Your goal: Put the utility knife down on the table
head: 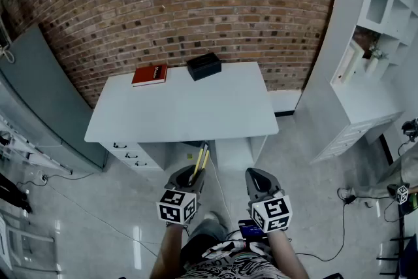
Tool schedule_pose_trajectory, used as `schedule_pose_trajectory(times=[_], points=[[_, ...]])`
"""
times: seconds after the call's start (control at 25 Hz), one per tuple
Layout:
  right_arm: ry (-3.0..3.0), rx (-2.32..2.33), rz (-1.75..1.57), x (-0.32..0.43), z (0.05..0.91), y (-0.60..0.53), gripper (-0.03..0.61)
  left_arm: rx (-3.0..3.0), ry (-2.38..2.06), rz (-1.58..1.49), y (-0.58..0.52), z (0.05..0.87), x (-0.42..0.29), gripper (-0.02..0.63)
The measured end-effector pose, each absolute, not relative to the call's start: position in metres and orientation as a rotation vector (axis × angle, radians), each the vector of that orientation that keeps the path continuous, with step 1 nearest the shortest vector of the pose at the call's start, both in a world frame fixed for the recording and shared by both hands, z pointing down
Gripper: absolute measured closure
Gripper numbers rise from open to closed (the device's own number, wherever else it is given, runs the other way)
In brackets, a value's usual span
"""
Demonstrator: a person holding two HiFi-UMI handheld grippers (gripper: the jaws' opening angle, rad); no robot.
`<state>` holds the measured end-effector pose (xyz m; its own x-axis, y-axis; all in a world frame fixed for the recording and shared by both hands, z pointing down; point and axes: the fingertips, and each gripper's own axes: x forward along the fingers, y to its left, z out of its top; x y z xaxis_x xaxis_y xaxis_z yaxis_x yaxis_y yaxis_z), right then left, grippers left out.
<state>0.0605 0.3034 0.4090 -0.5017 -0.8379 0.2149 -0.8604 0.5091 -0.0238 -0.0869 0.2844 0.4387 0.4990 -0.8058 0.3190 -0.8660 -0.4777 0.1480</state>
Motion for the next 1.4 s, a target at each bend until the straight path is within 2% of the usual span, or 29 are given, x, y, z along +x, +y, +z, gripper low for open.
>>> schedule_pose_trajectory(times=[0.48, 0.76, 1.12, 1.4], points=[[-2.573, 1.453, 0.171, 0.058, 0.414, 0.312, 0.578, 2.422, -1.434, 0.285, 0.297, 0.441, -0.097, 0.497], [-2.542, 1.466, 0.199, 0.07, 0.422, 0.278, 0.578, 2.418, -1.387, 0.278, 0.263, 0.449, -0.082, 0.497], [-2.476, 1.485, 0.254, 0.061, 0.452, 0.138, 0.578, 2.387, -1.345, 0.292, 0.121, 0.48, -0.097, 0.497], [-2.436, 1.489, 0.335, 0.016, 0.454, -0.001, 0.578, 2.372, -1.272, 0.362, -0.017, 0.487, -0.13, 0.497]])
